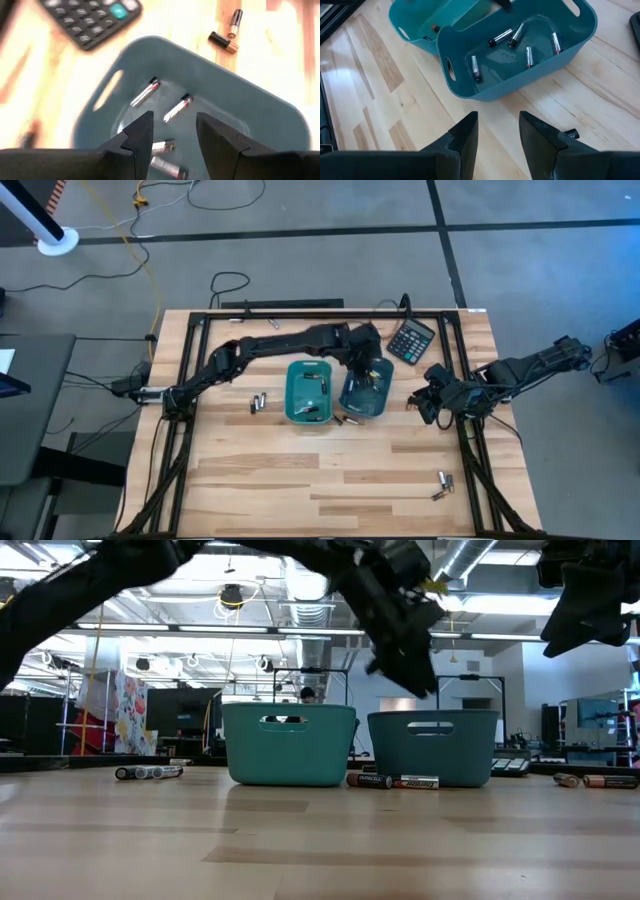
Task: Sort batteries
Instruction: Put the silver battery into the blue bin
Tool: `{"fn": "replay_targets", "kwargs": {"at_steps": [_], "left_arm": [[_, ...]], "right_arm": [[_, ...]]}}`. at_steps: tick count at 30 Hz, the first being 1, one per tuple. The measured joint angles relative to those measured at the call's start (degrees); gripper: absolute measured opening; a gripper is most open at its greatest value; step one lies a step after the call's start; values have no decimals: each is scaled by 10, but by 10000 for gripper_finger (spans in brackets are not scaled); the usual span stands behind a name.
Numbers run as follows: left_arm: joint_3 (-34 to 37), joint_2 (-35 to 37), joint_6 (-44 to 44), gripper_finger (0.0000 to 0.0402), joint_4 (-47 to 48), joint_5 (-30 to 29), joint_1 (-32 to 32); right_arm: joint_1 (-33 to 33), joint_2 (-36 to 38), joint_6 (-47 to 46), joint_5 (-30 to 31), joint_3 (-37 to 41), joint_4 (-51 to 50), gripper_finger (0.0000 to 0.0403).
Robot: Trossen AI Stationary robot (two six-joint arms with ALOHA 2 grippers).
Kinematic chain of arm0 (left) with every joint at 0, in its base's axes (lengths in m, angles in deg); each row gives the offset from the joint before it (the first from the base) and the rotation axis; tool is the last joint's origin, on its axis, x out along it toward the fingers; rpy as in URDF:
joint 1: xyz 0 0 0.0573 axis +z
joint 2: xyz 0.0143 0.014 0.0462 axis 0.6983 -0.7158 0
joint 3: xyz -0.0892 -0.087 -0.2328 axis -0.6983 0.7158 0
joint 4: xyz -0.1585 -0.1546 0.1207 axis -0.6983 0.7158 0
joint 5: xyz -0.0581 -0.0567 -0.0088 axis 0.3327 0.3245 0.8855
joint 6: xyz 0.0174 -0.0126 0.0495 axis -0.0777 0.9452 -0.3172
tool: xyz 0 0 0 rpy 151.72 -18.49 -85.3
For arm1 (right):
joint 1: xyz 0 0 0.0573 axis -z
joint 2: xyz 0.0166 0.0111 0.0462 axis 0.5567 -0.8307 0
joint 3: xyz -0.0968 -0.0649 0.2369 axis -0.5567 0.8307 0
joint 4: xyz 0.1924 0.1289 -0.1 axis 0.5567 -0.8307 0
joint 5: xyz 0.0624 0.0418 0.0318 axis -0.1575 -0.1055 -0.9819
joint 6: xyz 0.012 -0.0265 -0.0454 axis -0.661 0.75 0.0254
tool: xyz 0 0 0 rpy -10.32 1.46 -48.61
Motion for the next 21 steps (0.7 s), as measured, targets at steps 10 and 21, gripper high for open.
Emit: {"fn": "replay_targets", "kwargs": {"at_steps": [10,21], "left_arm": [[6,96,-35,142,87,-65,9],[104,187,-39,141,156,-116,26]], "right_arm": [[1,0,0,0,0,4,159],[55,0,0,6,0,7,159]]}}
